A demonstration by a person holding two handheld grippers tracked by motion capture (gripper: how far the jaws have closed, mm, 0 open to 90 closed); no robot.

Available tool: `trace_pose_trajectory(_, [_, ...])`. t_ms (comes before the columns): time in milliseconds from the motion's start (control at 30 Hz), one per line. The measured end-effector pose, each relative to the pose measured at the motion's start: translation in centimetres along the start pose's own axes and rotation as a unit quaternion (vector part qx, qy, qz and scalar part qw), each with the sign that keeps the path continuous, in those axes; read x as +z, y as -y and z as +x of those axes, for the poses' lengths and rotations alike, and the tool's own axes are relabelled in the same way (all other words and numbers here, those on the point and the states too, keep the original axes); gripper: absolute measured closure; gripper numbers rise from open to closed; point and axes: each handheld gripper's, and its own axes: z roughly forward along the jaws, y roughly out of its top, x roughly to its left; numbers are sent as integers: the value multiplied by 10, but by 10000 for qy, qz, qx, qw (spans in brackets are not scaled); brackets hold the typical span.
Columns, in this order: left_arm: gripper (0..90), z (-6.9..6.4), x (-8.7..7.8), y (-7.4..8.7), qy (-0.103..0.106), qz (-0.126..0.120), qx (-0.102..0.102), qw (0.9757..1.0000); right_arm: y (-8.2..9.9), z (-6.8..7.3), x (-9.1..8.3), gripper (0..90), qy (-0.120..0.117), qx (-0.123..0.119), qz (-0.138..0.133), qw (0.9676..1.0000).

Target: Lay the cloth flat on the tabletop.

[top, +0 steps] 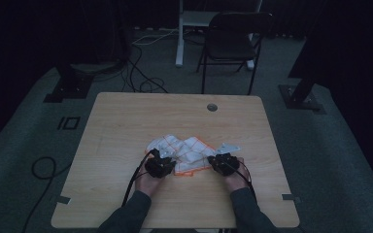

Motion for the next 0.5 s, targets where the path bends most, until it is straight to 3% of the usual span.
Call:
trace_pose_trajectory(133, [841, 2, -2, 1, 0, 35, 15, 10000, 0, -4, -3, 885, 81, 82, -34, 9999])
trace_pose_trajectory(500, [866, 12, -12, 8, -90, 167, 117, 9998, 0, -10, -5, 893, 220, 200, -34, 9996])
